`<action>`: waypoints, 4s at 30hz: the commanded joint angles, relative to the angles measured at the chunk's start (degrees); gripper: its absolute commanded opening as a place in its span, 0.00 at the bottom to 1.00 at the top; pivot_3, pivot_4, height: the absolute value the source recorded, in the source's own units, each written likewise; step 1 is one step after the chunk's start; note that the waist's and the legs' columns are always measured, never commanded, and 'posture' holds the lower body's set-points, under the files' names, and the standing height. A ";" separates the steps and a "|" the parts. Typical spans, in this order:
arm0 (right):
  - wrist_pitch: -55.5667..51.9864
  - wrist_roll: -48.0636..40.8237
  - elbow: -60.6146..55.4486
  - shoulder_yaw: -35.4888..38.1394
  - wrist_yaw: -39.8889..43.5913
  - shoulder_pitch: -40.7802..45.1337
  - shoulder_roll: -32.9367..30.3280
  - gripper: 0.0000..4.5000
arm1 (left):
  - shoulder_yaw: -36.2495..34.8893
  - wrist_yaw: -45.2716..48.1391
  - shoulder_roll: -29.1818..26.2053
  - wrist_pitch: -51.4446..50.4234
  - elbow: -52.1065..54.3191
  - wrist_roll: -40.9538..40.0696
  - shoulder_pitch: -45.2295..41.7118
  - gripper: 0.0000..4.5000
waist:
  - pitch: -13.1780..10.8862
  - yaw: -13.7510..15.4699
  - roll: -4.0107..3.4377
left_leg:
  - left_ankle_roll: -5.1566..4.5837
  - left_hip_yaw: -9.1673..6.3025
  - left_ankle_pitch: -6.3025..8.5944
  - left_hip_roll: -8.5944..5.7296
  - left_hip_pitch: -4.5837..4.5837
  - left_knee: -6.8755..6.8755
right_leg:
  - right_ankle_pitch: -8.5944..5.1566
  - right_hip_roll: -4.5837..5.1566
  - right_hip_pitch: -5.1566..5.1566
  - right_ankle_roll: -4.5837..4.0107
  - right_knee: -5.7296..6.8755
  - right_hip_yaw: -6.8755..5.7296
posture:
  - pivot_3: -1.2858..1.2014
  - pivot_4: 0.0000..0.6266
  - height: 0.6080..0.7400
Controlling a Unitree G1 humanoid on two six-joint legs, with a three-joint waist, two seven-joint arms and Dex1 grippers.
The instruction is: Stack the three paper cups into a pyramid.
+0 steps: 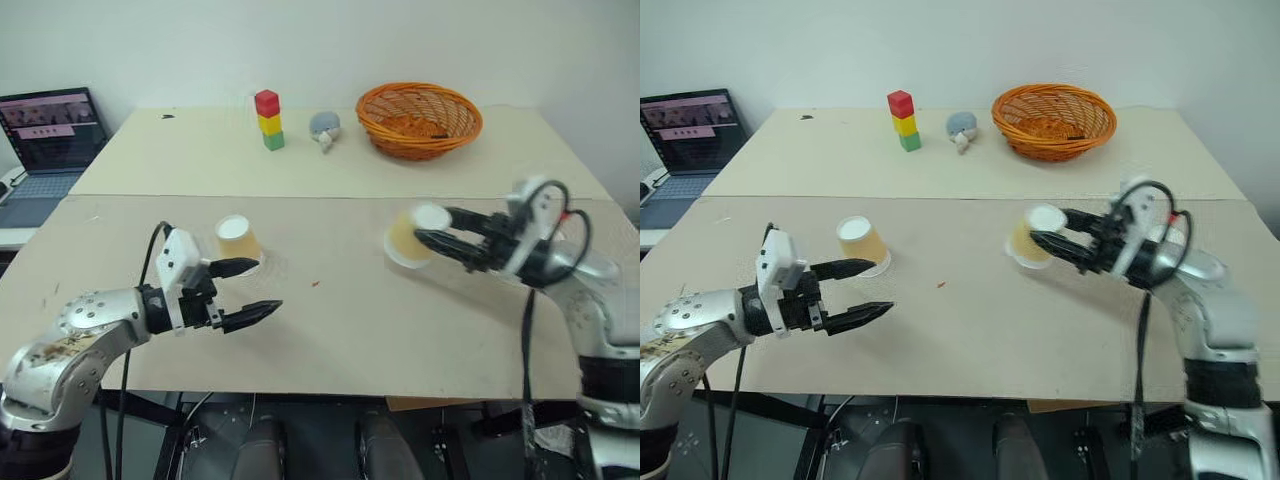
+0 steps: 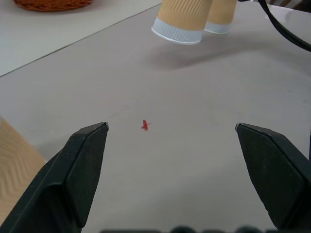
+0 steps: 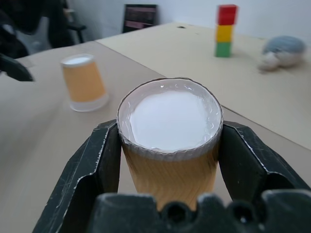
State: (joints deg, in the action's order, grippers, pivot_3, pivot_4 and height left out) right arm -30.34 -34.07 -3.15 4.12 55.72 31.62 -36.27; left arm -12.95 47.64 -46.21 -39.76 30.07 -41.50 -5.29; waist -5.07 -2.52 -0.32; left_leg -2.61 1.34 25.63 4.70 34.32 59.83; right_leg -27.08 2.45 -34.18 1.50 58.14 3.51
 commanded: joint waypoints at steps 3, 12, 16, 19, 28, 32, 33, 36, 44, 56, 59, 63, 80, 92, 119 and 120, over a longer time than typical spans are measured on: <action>4.89 4.26 9.25 -6.66 6.20 7.67 4.40 0.59 | -4.79 0.10 -1.21 1.09 1.65 0.23 3.96 1.00 | -0.03 0.32 0.01 | 0.01 -0.08 0.00 -0.03 0.05 -0.01 | 0.00 0.11 0.00 0.00 0.01 -0.11 | 0.52 0.24 0.23; 11.31 10.40 23.57 -12.69 13.68 16.10 11.77 0.59 | -5.84 -2.59 0.51 0.93 6.60 -0.35 8.08 1.00 | -0.05 -0.03 -0.02 | 0.03 -0.09 -0.01 -0.04 0.07 -0.02 | 0.01 0.16 -0.02 -0.01 0.03 -0.10 | 0.52 0.24 0.23; 12.79 12.26 26.36 -13.34 15.37 17.35 13.02 0.59 | -5.20 -3.25 1.20 1.13 7.41 -0.06 8.12 1.00 | -0.06 -0.08 -0.03 | 0.04 -0.11 -0.02 -0.04 0.05 -0.02 | 0.02 0.16 -0.02 -0.02 0.07 -0.11 | 0.52 0.24 0.23; 13.02 13.15 27.42 -13.78 16.22 17.83 13.67 0.59 | -4.33 -3.27 1.40 1.22 7.14 0.01 7.42 1.00 | -0.06 -0.17 -0.03 | 0.04 -0.12 -0.02 -0.03 0.05 -0.02 | 0.02 0.16 -0.03 -0.03 0.10 -0.11 | 0.52 0.24 0.23; 11.24 14.85 26.74 -13.52 15.58 16.00 14.01 0.91 | -0.58 -2.86 2.20 1.53 5.22 0.50 3.73 1.00 | -0.06 -0.17 -0.03 | 0.05 -0.14 -0.02 -0.05 0.03 -0.02 | 0.03 0.15 -0.03 -0.04 0.13 -0.12 | 0.52 0.24 0.23; 5.17 9.85 20.41 -9.95 18.75 14.07 10.03 0.91 | 1.32 -1.94 2.50 1.86 3.26 0.70 1.21 1.00 | -0.07 0.06 -0.05 | 0.06 -0.16 -0.03 -0.08 0.07 -0.02 | 0.03 0.20 -0.04 -0.04 0.15 -0.13 | 0.52 0.24 0.23; 4.68 9.50 19.40 -9.62 18.99 13.50 9.19 0.91 | 1.72 -1.71 2.59 1.84 2.80 0.70 0.68 1.00 | -0.08 0.07 -0.06 | 0.06 -0.16 -0.03 -0.08 0.09 -0.02 | 0.03 0.21 -0.04 -0.04 0.14 -0.13 | 0.52 0.24 0.23; 1.88 7.20 15.83 -6.76 19.30 10.54 5.11 0.91 | 4.20 -0.17 2.74 2.59 0.87 1.67 -1.60 1.00 | -0.07 0.07 -0.05 | 0.05 -0.20 -0.02 -0.10 0.08 -0.03 | 0.03 0.23 0.01 -0.04 0.08 -0.16 | 0.52 0.24 0.23; -5.10 -0.26 0.69 9.81 10.75 -1.55 -5.02 0.91 | 9.28 4.64 2.29 3.32 -1.86 1.95 -6.83 1.00 | -0.08 0.25 -0.05 | 0.04 -0.26 -0.02 -0.10 0.13 -0.03 | 0.03 0.21 0.03 -0.03 0.04 -0.19 | 0.52 0.24 0.23; -11.62 -1.72 -19.22 39.16 -8.89 -23.39 -11.40 0.91 | 15.74 12.07 2.96 6.00 -4.67 4.57 -12.64 1.00 | -0.10 0.44 -0.03 | 0.07 -0.28 -0.04 -0.08 0.08 -0.06 | 0.02 0.06 0.11 -0.02 -0.04 -0.12 | 0.52 0.24 0.23; -10.27 -0.26 -18.39 41.14 -9.57 -27.12 -12.45 0.91 | 17.32 12.88 3.86 7.22 -6.00 6.00 -14.00 1.00 | -0.10 0.60 -0.02 | 0.07 -0.22 -0.04 -0.11 0.08 -0.05 | 0.02 0.07 0.12 -0.01 -0.07 -0.12 | 0.52 0.24 0.23; -9.37 -0.04 -17.16 41.89 -10.73 -28.85 -12.52 0.91 | 18.02 13.39 4.76 7.77 -7.22 6.69 -14.96 1.00 | -0.11 0.43 -0.01 | 0.06 -0.16 -0.04 -0.09 0.06 -0.05 | 0.01 0.02 0.10 -0.01 -0.05 -0.06 | 0.52 0.24 0.23; -0.93 4.25 -2.31 33.62 -10.48 -27.67 -12.42 0.91 | 15.67 10.08 5.99 6.28 -4.62 5.83 -12.25 1.00 | -0.11 0.92 -0.03 | 0.06 -0.11 -0.04 -0.09 0.07 -0.05 | 0.01 0.03 0.07 -0.01 -0.03 -0.02 | 0.52 0.24 0.23; -3.30 -3.65 -2.21 40.49 -10.35 -23.44 -14.37 0.91 | 14.21 8.57 5.87 4.62 -3.81 3.86 -11.87 1.00 | -0.10 1.58 -0.04 | 0.05 -0.08 -0.04 -0.09 0.06 -0.04 | 0.01 0.03 0.06 -0.01 -0.02 0.02 | 0.52 0.24 0.23; 6.20 5.20 11.21 29.72 -9.54 -22.24 -13.66 0.96 | 12.99 5.84 5.97 2.79 -2.45 1.86 -11.11 1.00 | -0.07 1.66 -0.06 | 0.05 0.02 -0.04 -0.08 0.04 -0.02 | 0.01 0.03 0.05 -0.01 0.01 0.08 | 0.52 0.24 0.23; 6.42 5.35 11.71 29.28 -9.41 -21.69 -13.61 0.96 | 12.85 5.74 5.96 2.64 -2.30 1.76 -11.03 1.00 | -0.07 1.63 -0.06 | 0.05 0.02 -0.04 -0.08 0.04 -0.02 | 0.01 0.03 0.04 -0.01 0.02 0.09 | 0.52 0.24 0.23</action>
State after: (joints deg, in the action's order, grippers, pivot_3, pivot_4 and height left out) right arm -25.83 -28.80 8.62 33.39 46.05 8.55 -48.85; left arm 1.27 53.67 -39.92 -36.91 25.72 -38.58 -16.17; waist -5.14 -0.89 -0.38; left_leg -2.57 1.36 25.60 4.63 34.35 59.81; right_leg -27.07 2.47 -34.13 1.49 58.16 3.59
